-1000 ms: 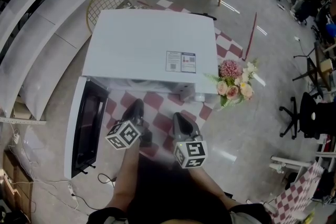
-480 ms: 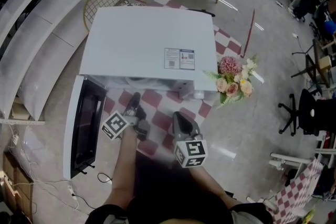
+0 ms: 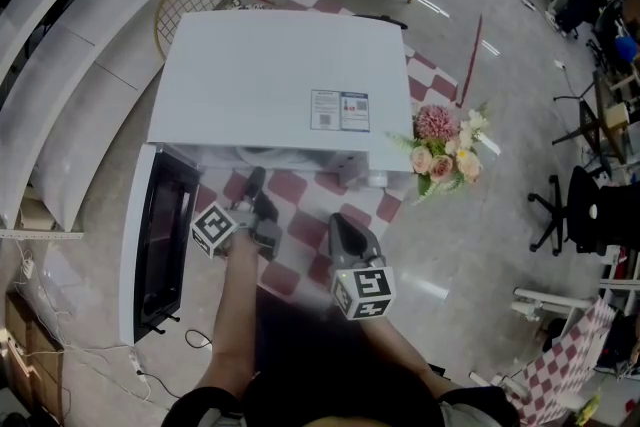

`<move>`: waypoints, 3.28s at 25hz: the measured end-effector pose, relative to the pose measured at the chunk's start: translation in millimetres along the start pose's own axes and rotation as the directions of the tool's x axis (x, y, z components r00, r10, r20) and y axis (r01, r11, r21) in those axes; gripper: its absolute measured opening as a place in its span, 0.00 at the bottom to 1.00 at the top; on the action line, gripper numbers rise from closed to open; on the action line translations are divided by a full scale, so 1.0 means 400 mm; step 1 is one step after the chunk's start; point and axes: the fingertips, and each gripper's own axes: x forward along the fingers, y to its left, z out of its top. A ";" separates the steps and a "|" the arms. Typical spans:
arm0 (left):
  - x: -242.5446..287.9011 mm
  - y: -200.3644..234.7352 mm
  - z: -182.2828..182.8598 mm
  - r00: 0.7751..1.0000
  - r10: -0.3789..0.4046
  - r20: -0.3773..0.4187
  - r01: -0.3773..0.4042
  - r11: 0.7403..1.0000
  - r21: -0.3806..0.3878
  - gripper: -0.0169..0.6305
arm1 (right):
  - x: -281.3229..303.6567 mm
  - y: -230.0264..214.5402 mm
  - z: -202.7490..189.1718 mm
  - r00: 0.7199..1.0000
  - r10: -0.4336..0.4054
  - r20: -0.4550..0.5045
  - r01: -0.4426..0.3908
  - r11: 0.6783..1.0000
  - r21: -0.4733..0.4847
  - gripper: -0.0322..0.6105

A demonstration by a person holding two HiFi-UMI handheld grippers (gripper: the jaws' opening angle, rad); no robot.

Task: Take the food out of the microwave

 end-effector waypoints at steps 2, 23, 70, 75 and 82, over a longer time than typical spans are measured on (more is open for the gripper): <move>0.003 0.009 0.003 1.000 0.010 0.007 -0.010 1.000 -0.012 0.21 | 0.001 -0.002 -0.001 1.000 -0.002 0.000 0.002 1.000 0.001 0.05; 0.039 0.004 0.020 0.999 -0.014 0.039 0.018 0.994 -0.106 0.21 | 0.009 -0.032 -0.014 1.000 -0.018 -0.009 0.018 1.000 0.012 0.05; -0.025 -0.011 -0.013 0.998 -0.055 0.026 0.059 0.980 -0.188 0.05 | -0.017 -0.013 -0.023 0.999 -0.046 0.013 0.046 0.999 0.028 0.05; -0.040 -0.014 -0.016 0.998 -0.068 0.016 0.069 0.981 -0.183 0.05 | -0.035 -0.020 -0.028 0.997 -0.075 0.014 0.074 0.997 0.036 0.05; -0.058 -0.037 -0.029 0.996 -0.091 -0.006 0.088 0.978 -0.190 0.05 | -0.056 -0.022 -0.025 0.993 -0.114 0.028 0.113 0.993 0.043 0.05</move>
